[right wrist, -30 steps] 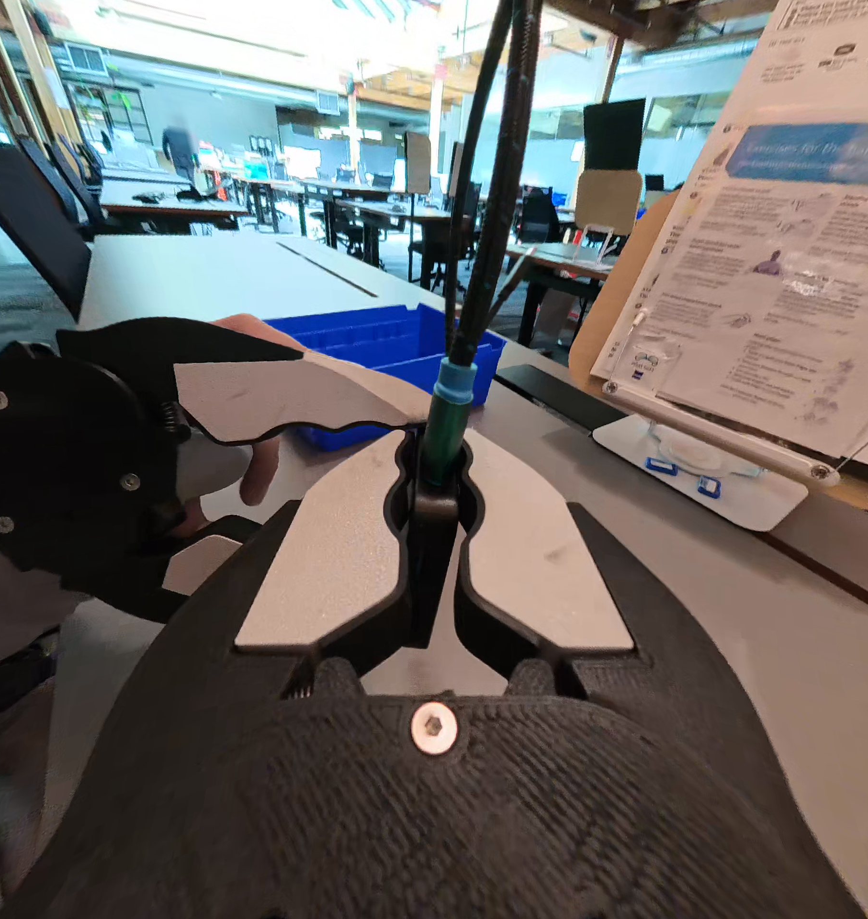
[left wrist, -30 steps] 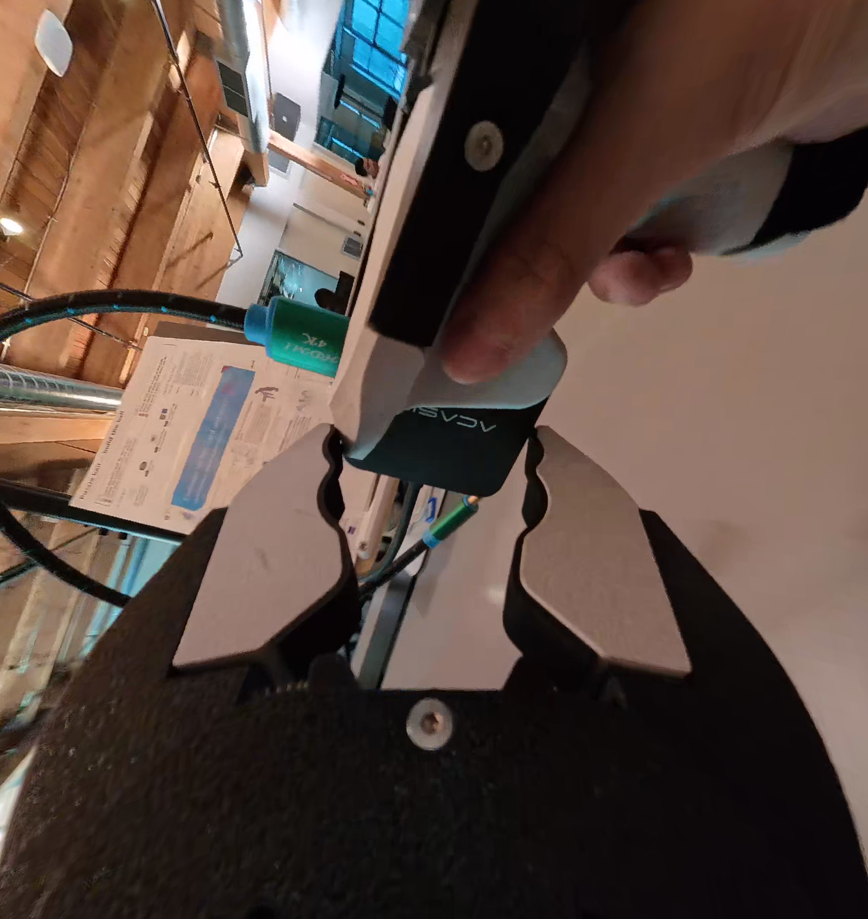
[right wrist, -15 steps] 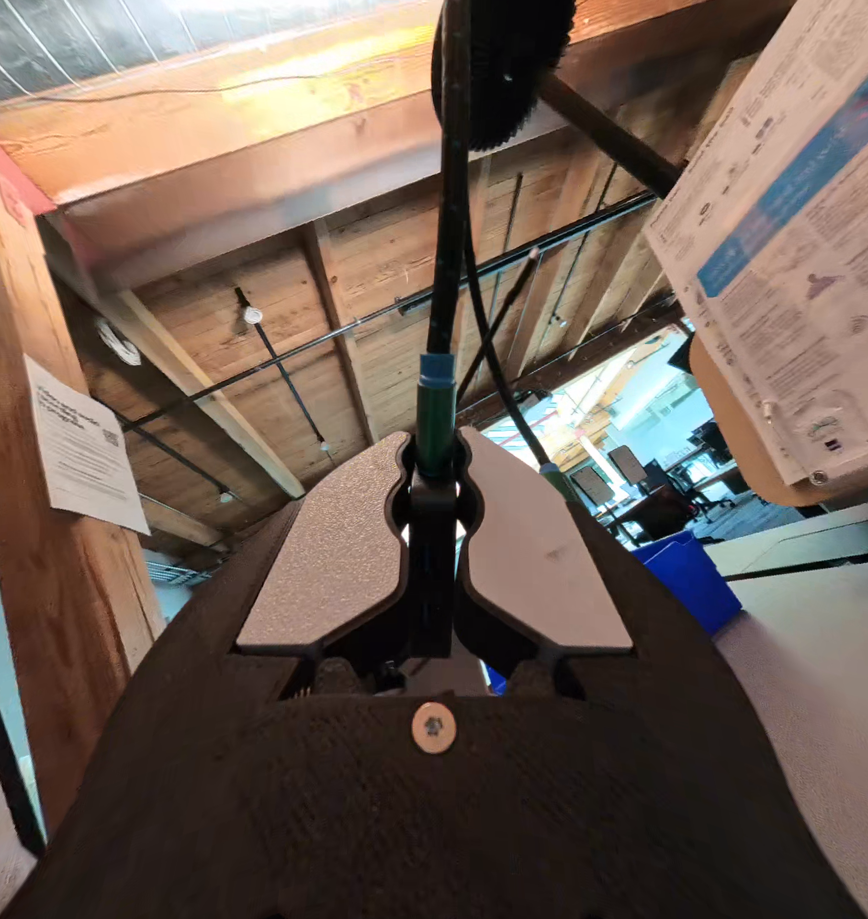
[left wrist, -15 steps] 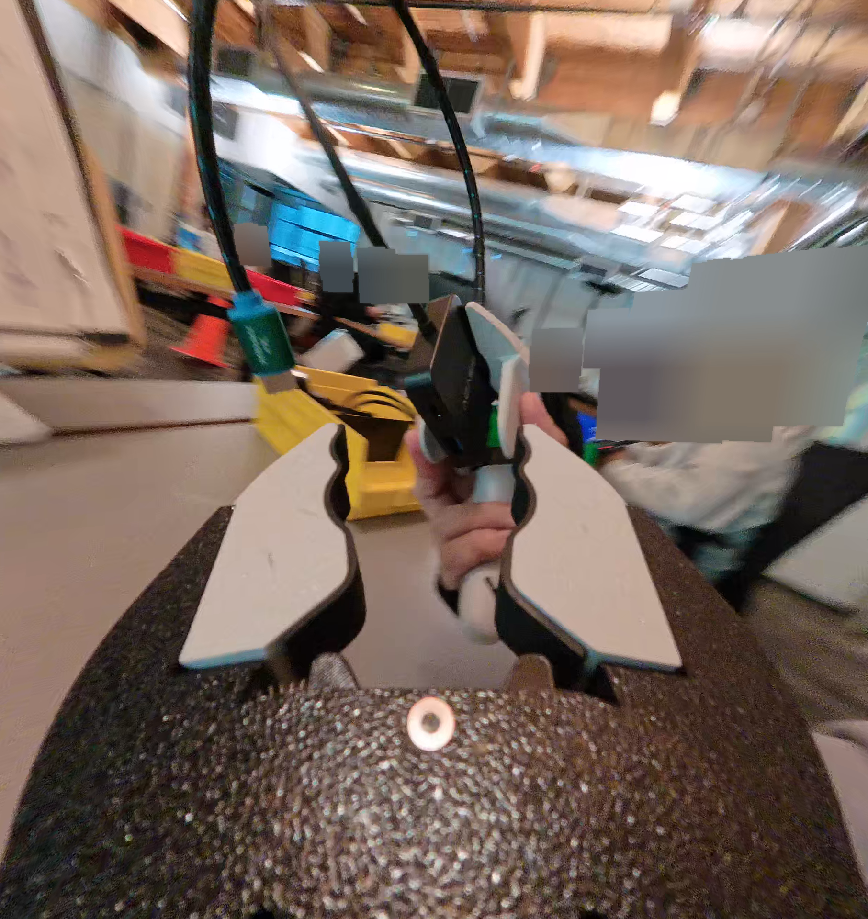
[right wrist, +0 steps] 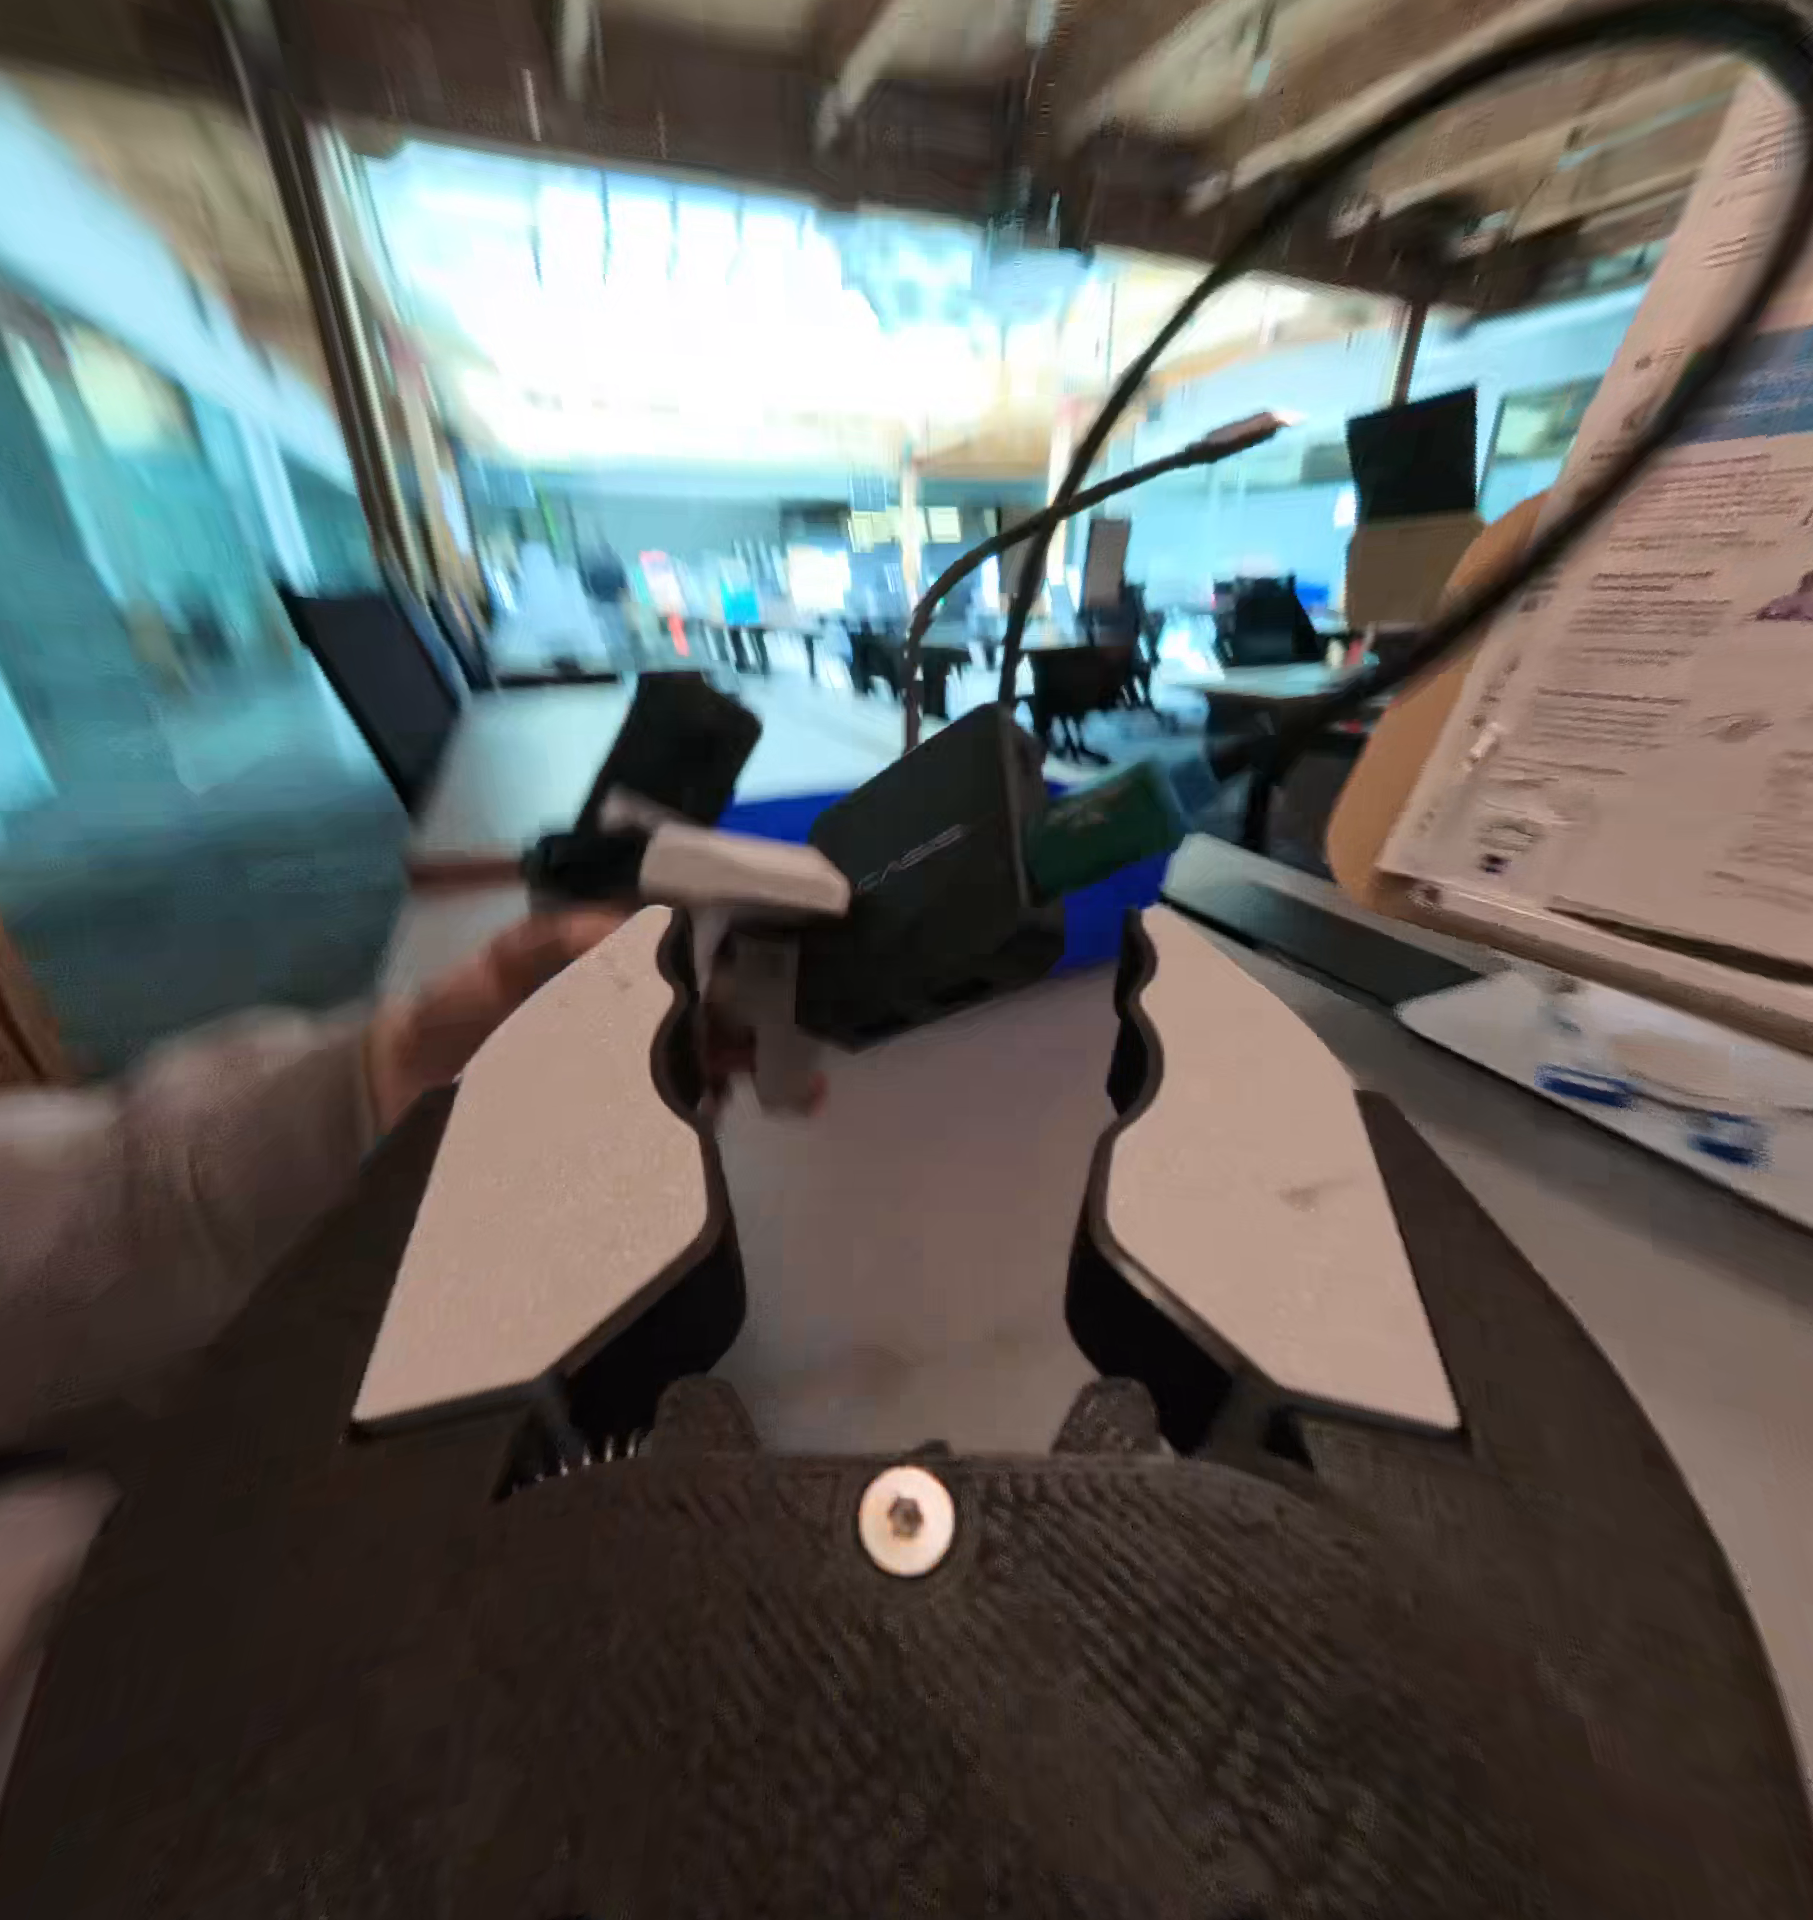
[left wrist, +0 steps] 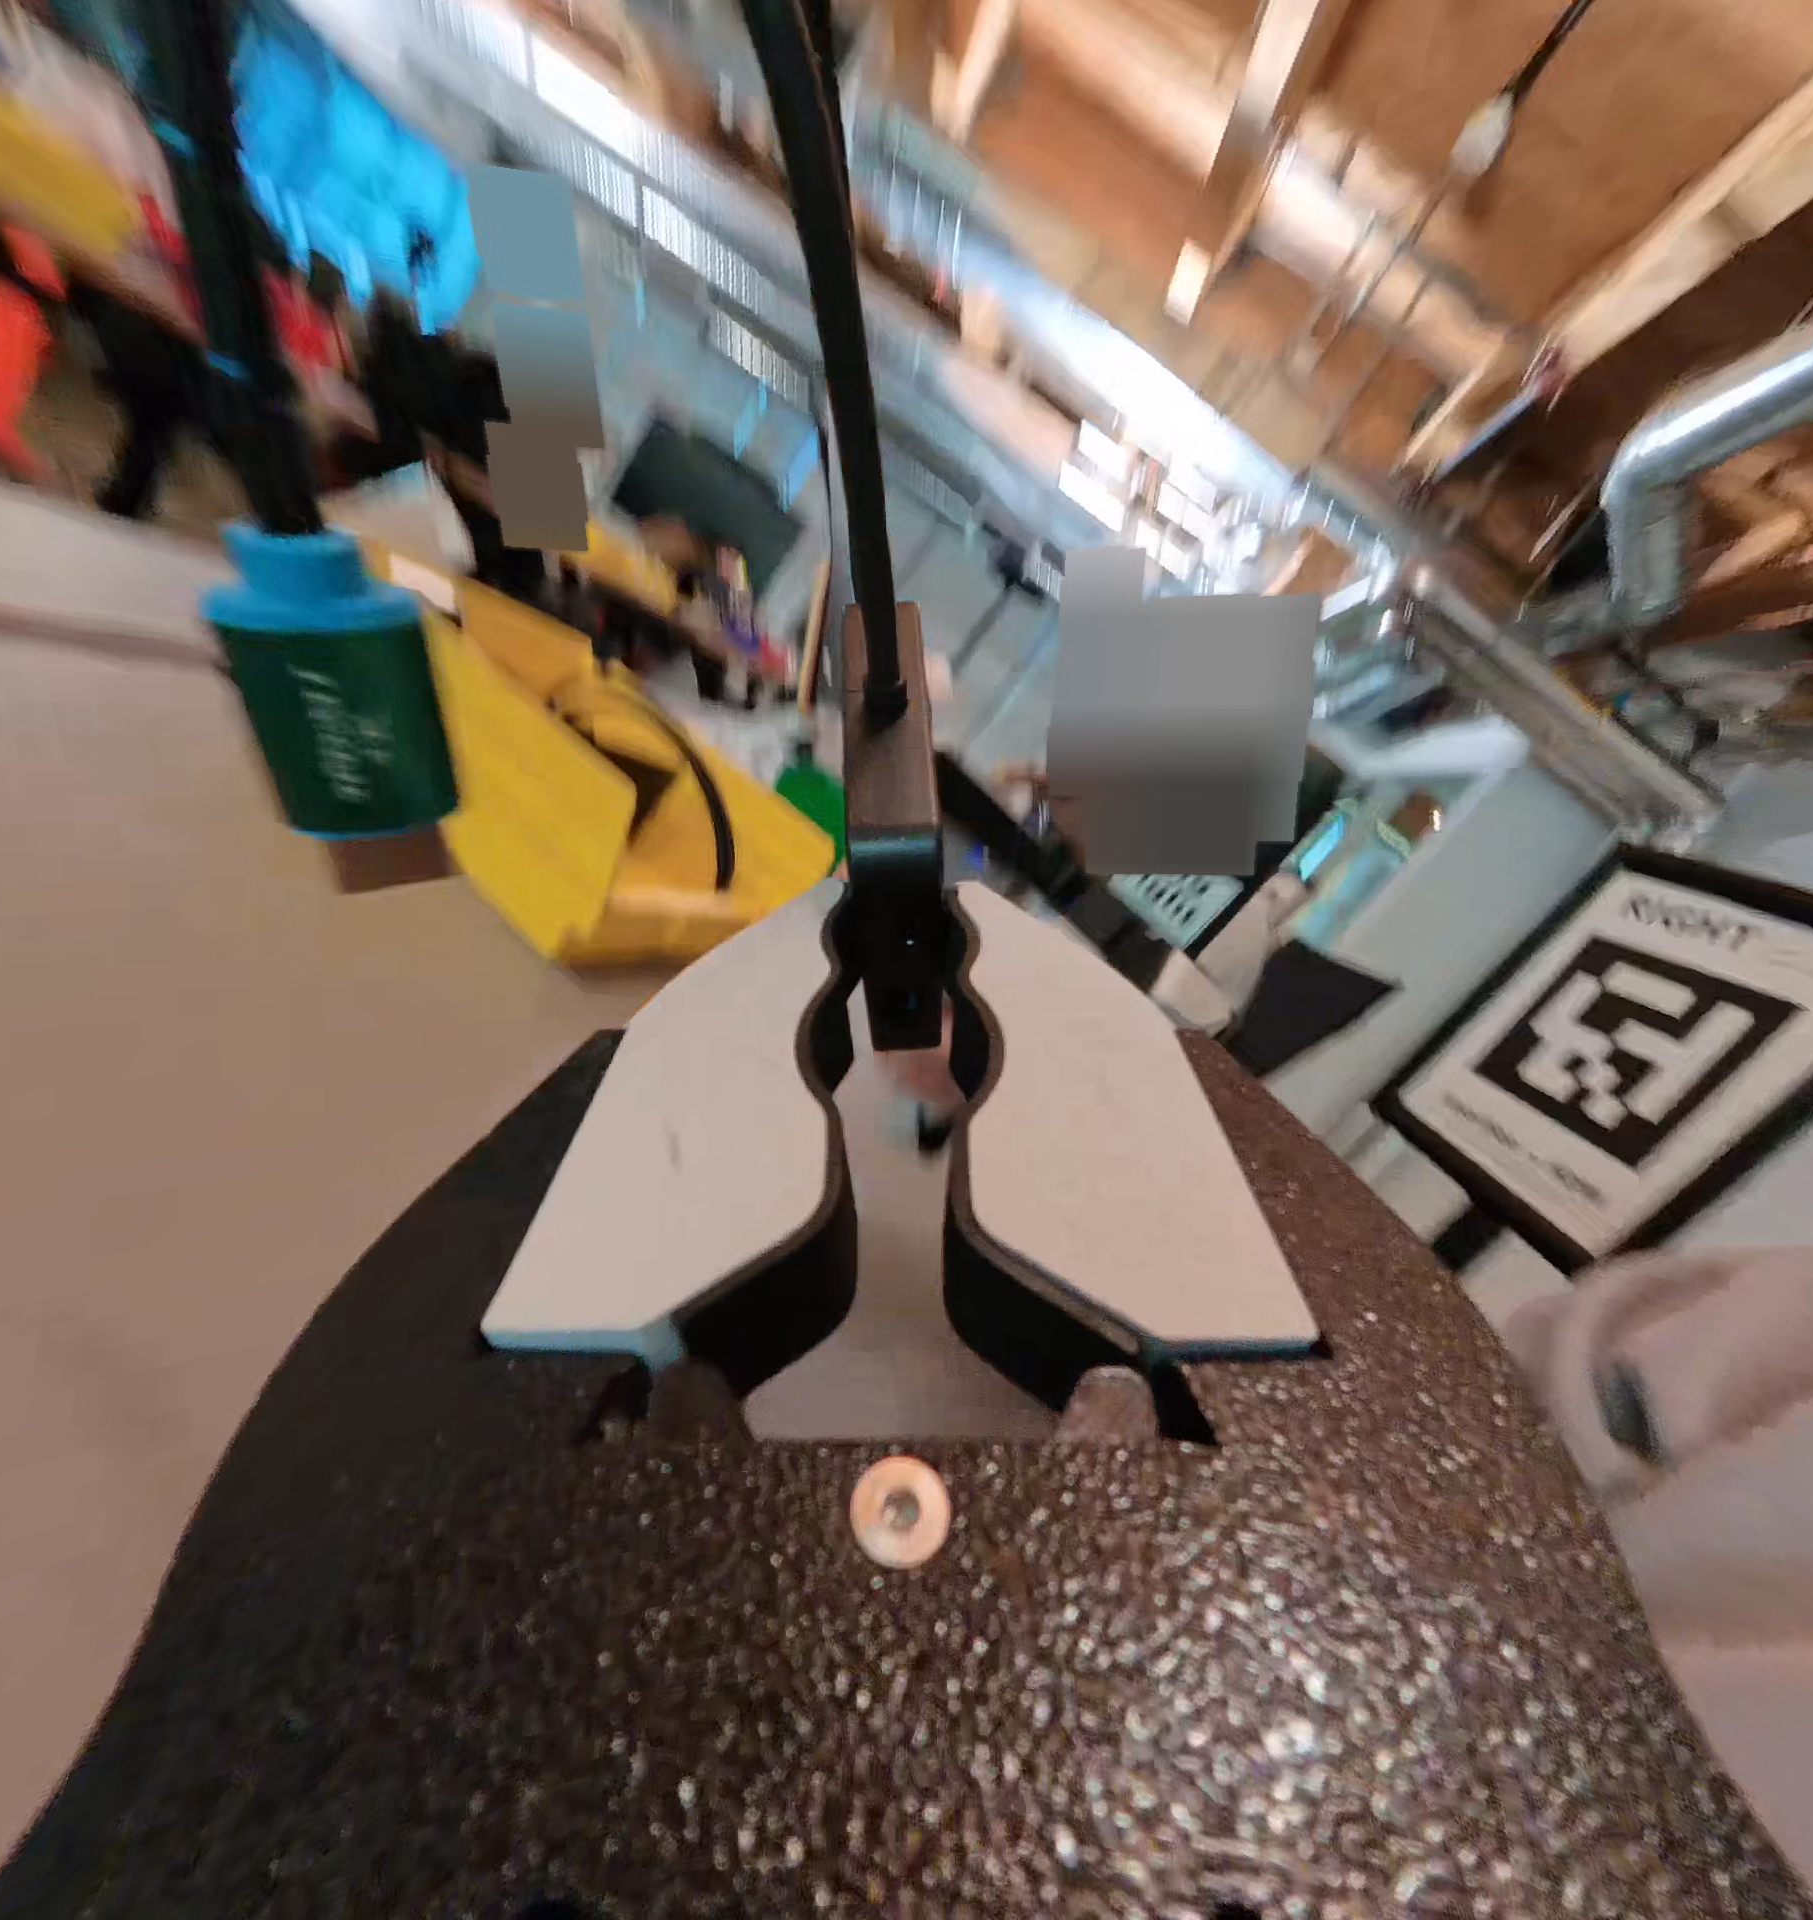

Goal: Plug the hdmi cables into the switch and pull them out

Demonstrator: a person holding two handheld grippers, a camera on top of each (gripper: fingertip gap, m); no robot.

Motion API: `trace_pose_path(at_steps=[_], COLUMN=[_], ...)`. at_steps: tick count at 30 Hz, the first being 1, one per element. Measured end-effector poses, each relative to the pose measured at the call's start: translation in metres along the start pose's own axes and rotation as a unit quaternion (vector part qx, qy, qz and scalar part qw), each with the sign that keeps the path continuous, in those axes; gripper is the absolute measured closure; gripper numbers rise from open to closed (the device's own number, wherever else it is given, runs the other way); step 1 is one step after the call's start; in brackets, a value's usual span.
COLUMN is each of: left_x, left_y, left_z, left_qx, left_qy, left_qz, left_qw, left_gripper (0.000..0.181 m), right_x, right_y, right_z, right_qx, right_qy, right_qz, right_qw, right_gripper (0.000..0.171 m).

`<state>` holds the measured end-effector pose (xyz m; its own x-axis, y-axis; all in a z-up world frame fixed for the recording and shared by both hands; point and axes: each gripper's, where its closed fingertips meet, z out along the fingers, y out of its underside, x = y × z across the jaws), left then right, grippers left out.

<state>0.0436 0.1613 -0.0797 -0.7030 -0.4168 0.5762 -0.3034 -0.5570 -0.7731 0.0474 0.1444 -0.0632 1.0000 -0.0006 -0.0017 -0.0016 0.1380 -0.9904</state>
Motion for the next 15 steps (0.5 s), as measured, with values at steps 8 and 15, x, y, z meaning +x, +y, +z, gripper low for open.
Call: trace_pose_path(at_steps=[8, 15], left_x=[-0.024, -0.012], left_y=[0.040, 0.057], left_z=[-0.037, -0.032], left_qx=[-0.212, -0.259], left_qy=[-0.033, 0.000], left_qz=[-0.022, -0.013], left_qw=[0.977, 0.966], left_gripper=[0.167, 0.167], right_x=[-0.011, 0.001], right_y=[0.044, 0.082], right_z=[-0.003, 0.010], right_qx=[-0.277, -0.329], right_qy=[0.070, 0.072], right_qz=[-0.428, -0.524], right_qw=[0.858, 0.782], right_gripper=[0.069, 0.097])
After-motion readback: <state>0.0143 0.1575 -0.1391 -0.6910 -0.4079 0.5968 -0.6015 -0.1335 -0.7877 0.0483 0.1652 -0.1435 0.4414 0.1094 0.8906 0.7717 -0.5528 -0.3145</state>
